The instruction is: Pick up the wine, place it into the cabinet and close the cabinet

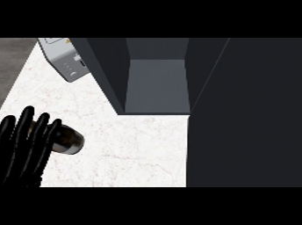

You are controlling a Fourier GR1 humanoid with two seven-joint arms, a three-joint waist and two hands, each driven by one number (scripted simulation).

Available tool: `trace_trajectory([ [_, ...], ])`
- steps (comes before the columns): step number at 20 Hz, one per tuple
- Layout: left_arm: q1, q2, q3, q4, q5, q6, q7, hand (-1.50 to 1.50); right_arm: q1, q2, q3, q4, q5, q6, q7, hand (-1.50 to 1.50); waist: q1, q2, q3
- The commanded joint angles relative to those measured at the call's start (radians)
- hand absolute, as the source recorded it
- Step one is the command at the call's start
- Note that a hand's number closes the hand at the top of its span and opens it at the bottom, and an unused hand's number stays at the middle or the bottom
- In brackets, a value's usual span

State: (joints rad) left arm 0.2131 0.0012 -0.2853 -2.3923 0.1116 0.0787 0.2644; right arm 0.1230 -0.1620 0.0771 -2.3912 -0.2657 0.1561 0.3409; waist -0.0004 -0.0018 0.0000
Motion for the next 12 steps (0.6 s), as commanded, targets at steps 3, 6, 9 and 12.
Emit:
trace_trajectory([
  [3,0.044,-0.001,-0.042,0.014,-0.017,0.045,-0.06,-1.5,-0.004,0.015,0.028,-0.099,0.028,-0.019,0.074,-1.5,0.0,0.0,0.0],
  [6,-0.083,-0.001,0.04,-0.065,-0.004,0.098,0.136,-1.5,-0.012,-0.004,0.023,-0.196,-0.011,-0.063,0.188,-1.5,-0.007,0.0,0.0],
  [9,0.06,-0.001,0.009,-0.028,-0.012,0.058,-0.039,-1.5,0.02,0.013,0.029,-0.21,0.024,-0.066,0.154,-1.5,-0.003,-0.002,-0.001],
  [12,0.068,0.037,0.074,-0.169,0.027,0.057,0.107,-1.5,-0.06,-0.018,-0.045,-0.131,-0.023,-0.054,0.167,-1.5,0.002,-0.001,0.0],
])
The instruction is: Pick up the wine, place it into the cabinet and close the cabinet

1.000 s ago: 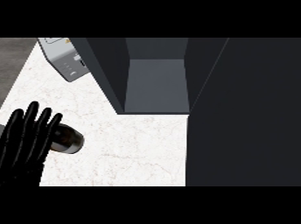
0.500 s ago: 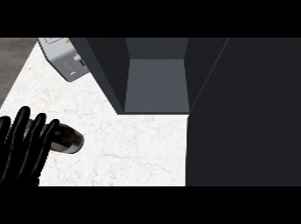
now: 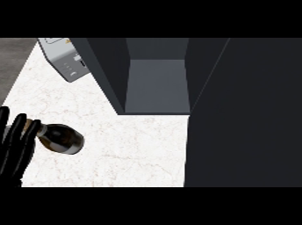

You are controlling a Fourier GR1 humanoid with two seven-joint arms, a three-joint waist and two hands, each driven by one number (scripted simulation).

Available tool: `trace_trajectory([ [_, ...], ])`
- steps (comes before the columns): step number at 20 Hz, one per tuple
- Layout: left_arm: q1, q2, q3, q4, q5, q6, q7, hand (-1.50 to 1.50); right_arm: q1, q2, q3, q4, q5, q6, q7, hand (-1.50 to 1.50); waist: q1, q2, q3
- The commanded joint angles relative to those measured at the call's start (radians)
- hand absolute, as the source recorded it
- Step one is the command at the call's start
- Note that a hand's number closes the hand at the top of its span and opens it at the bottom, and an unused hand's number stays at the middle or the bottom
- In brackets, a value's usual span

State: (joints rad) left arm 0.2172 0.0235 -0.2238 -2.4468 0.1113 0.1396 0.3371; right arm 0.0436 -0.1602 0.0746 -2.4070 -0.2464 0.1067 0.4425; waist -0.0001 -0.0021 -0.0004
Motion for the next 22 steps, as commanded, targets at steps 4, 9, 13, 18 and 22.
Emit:
trace_trajectory([
  [4,-0.017,0.005,0.07,-0.063,0.015,0.023,0.053,-1.5,-0.016,-0.006,-0.019,-0.145,-0.045,-0.034,0.116,-1.5,-0.001,0.0,0.0],
  [9,-0.01,0.069,0.253,-0.102,0.16,-0.036,0.109,-1.5,-0.064,-0.015,-0.025,-0.145,-0.022,-0.061,0.16,-1.5,0.004,-0.001,-0.001],
  [13,-0.005,0.063,0.318,-0.084,0.201,-0.052,0.109,-1.5,0.001,-0.026,-0.081,-0.12,-0.06,-0.007,0.077,-1.5,0.0,-0.001,0.0],
  [18,-0.04,0.073,0.436,0.028,0.278,-0.092,0.082,-1.5,-0.037,-0.02,-0.036,-0.179,-0.037,-0.044,0.159,-1.5,-0.001,-0.002,0.0],
  [22,-0.061,0.099,0.521,0.197,0.339,-0.171,0.013,-1.5,-0.012,-0.001,-0.033,-0.124,-0.022,-0.013,0.088,-1.5,-0.002,0.0,0.0],
])
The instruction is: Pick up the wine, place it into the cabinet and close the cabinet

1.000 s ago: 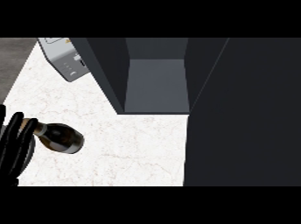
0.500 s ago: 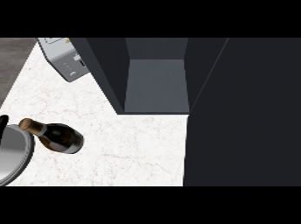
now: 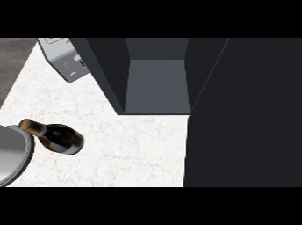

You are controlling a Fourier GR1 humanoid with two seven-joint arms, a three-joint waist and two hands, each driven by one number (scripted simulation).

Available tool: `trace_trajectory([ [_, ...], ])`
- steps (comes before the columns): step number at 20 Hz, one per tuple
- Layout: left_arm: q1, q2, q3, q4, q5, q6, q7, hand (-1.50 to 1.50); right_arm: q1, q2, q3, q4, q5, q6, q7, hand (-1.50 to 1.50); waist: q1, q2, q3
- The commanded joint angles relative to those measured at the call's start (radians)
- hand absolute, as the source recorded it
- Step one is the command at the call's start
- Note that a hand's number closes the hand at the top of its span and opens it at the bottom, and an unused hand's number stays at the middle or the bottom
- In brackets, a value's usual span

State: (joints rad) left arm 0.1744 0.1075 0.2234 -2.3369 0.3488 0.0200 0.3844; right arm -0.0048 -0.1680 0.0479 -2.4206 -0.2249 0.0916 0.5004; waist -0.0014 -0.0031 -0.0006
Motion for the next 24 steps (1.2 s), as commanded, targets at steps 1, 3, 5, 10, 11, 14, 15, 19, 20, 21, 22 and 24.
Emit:
trace_trajectory([
  [1,0.047,0.001,0.061,-0.004,0.118,-0.052,0.009,-1.5,0.012,0.02,0.03,-0.154,-0.01,-0.047,0.095,-1.5,0.004,0.0,0.0],
  [3,-0.008,0.006,0.088,0.14,0.125,-0.077,-0.051,-1.5,-0.015,-0.006,-0.007,-0.137,-0.035,-0.026,0.097,-1.5,-0.001,0.001,0.0],
  [5,0.004,0.018,0.108,0.148,0.162,-0.111,-0.045,-1.5,0.049,0.035,0.026,-0.125,0.0,-0.013,0.029,-1.5,-0.001,0.001,0.0],
  [10,0.043,0.009,0.099,0.215,0.134,-0.163,-0.077,-1.5,0.011,-0.023,-0.027,-0.236,-0.081,-0.028,0.165,-1.5,-0.008,-0.001,0.0],
  [11,-0.008,-0.024,0.046,0.293,0.059,-0.164,-0.14,-1.5,0.02,0.029,0.066,-0.145,0.021,-0.022,0.078,-1.5,-0.007,0.002,0.0],
  [14,-0.019,0.034,0.126,0.317,0.139,-0.187,-0.106,-1.5,0.009,-0.015,-0.022,-0.186,-0.081,-0.004,0.128,-1.5,-0.006,0.001,0.0],
  [15,0.039,-0.014,0.109,0.369,0.099,-0.243,-0.205,-1.5,-0.026,0.022,0.041,-0.143,0.015,-0.036,0.105,-1.5,-0.001,0.002,0.0],
  [19,0.008,-0.041,0.081,0.446,0.032,-0.236,-0.26,-1.5,-0.013,0.029,0.056,-0.145,0.022,-0.032,0.1,-1.5,-0.003,0.002,0.0],
  [20,-0.035,0.023,0.163,0.508,0.063,-0.247,-0.278,-1.5,-0.064,0.02,0.039,-0.162,-0.003,-0.057,0.147,-1.5,-0.005,0.002,0.0],
  [21,0.057,-0.048,0.114,0.447,0.019,-0.252,-0.319,-1.5,0.029,0.004,-0.026,-0.128,-0.06,0.013,0.057,-1.5,-0.002,0.001,0.001],
  [22,-0.001,-0.06,0.083,0.466,-0.039,-0.203,-0.32,-1.5,0.055,-0.005,-0.023,-0.187,-0.073,0.016,0.089,-1.5,-0.01,0.001,0.001],
  [24,0.0,-0.041,0.115,0.523,-0.018,-0.246,-0.369,-1.5,-0.099,0.01,-0.004,-0.149,-0.018,-0.065,0.177,-1.5,-0.001,0.002,0.0],
])
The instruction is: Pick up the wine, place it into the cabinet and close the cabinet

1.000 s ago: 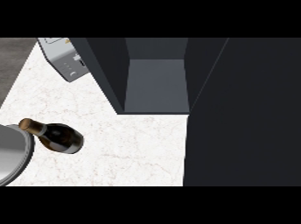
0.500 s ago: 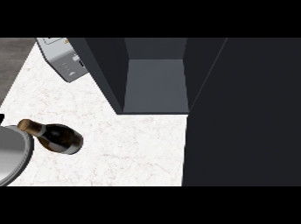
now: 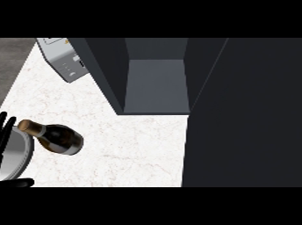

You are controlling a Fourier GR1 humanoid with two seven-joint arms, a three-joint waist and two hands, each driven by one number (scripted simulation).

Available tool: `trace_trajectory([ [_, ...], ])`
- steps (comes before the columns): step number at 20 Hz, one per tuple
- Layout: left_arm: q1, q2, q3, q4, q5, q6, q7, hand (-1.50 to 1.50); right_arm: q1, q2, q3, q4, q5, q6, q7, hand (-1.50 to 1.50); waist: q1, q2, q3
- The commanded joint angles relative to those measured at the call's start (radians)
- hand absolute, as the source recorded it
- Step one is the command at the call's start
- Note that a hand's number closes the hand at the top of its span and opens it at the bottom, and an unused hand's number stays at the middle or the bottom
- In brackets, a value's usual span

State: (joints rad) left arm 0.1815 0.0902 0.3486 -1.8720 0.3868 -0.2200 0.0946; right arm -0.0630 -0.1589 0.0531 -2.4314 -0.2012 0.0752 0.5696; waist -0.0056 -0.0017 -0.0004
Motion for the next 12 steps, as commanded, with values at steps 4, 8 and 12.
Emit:
trace_trajectory([
  [4,0.011,-0.026,-0.001,0.092,-0.047,-0.031,-0.115,-1.5,0.077,-0.02,-0.084,-0.151,-0.137,0.042,0.029,-1.5,0.0,-0.001,0.001],
  [8,-0.059,-0.021,-0.012,0.262,-0.106,-0.034,-0.19,-1.5,-0.008,-0.008,-0.018,-0.194,-0.078,-0.02,0.136,-1.5,-0.004,0.0,0.0],
  [12,-0.092,0.021,0.021,0.379,-0.093,-0.088,-0.259,-1.5,0.002,-0.014,-0.075,-0.166,-0.138,0.004,0.107,-1.5,-0.005,0.001,0.0],
])
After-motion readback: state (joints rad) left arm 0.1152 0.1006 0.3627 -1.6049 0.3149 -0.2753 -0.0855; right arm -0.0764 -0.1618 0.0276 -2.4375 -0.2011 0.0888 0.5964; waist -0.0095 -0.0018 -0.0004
